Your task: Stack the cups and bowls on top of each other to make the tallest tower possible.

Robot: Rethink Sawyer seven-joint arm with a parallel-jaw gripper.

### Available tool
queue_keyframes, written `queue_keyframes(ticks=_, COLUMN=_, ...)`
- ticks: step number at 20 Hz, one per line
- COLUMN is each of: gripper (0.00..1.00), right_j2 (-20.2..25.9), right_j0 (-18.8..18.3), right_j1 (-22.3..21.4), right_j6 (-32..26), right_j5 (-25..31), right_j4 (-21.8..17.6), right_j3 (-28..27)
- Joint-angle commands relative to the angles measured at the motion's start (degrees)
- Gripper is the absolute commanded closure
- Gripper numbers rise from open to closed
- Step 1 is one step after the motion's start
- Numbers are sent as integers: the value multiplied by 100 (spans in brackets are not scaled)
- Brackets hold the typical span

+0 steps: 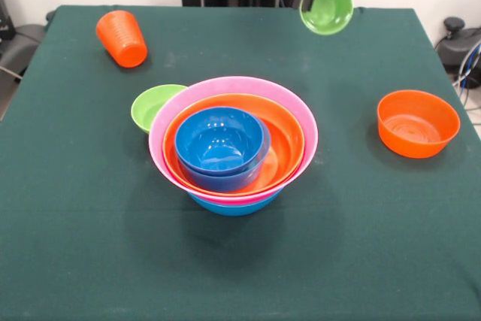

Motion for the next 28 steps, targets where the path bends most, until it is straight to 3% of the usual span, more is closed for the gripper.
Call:
queue_keyframes(ticks=1, gripper=100, right_j2=1213, right_j0=-693, right_j1=-702, right_j6=-1491, right_j5=1174, right_j4=-644, right_j3=-372)
queue_keyframes(ticks=9, gripper=100, right_j2=2271, right_j0=-1931, right_j1=-1230, right_j6=-2476, right_j5=1264, right_j4=-1298, right_j3=-551)
queue_keyframes(ticks=13, gripper=100, right_j2=2819, right_j0=-2495, right_j1=-1430, right_j6=-2579, right_j5=1479, right_j4=-1373, right_j3=-526)
queue_keyframes(ticks=25, gripper=100, right_j2=3907, right_j0=-3599, right_j1=-1379, right_j6=-2870, right_j5=1426, right_j4=-1525, right_j3=-391)
queue_keyframes(ticks=28, gripper=100, right_j2=4046, right_j0=-3696, right_j1=-1249, right_j6=-2829, right_j5=1125, right_j4=-1829, right_j3=-492)
